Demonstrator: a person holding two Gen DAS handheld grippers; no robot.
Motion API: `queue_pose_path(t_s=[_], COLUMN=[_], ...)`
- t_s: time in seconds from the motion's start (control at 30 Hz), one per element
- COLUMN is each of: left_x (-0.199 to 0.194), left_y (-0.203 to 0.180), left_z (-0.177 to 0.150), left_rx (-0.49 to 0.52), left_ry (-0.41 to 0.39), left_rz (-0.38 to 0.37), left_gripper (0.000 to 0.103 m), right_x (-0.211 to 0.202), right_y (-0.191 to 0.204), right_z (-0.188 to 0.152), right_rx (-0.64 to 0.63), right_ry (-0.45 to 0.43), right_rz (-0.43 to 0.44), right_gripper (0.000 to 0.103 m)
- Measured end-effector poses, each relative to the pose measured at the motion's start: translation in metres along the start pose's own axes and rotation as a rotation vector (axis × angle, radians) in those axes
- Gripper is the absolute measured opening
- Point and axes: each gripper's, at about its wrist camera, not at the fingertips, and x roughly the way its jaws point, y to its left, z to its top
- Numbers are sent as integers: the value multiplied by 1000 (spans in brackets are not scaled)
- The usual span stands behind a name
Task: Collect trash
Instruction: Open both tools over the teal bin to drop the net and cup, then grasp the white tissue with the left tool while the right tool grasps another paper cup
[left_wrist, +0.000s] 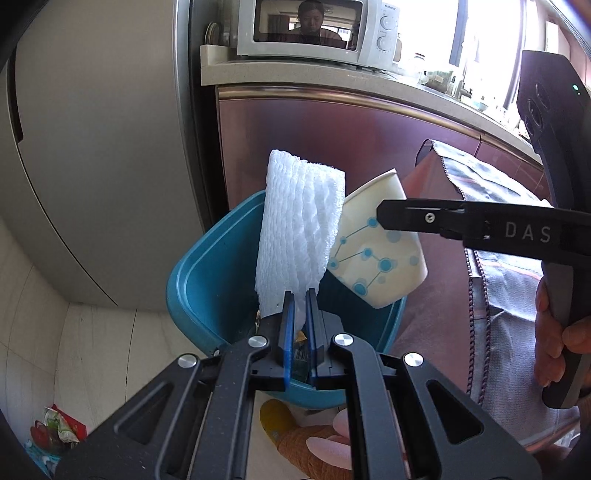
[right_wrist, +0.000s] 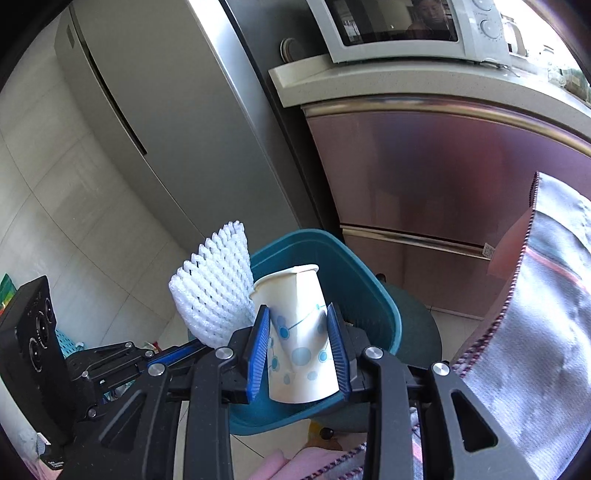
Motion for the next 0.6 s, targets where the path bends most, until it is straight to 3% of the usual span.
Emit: queue_pose_path(t_s=[0.2, 0.6], left_x=[15, 11], left_y=[-2, -13], left_z=[1, -3], left_rx=[-16, -13], left_ry=[22, -8], left_rz=[-7, -19], left_gripper=[9, 15], right_x=[16, -22], right_y=[2, -2], right_z=[0, -19], right_rx=[1, 6], right_ry=[54, -9], right_rz=[-17, -8], right_gripper=[31, 40])
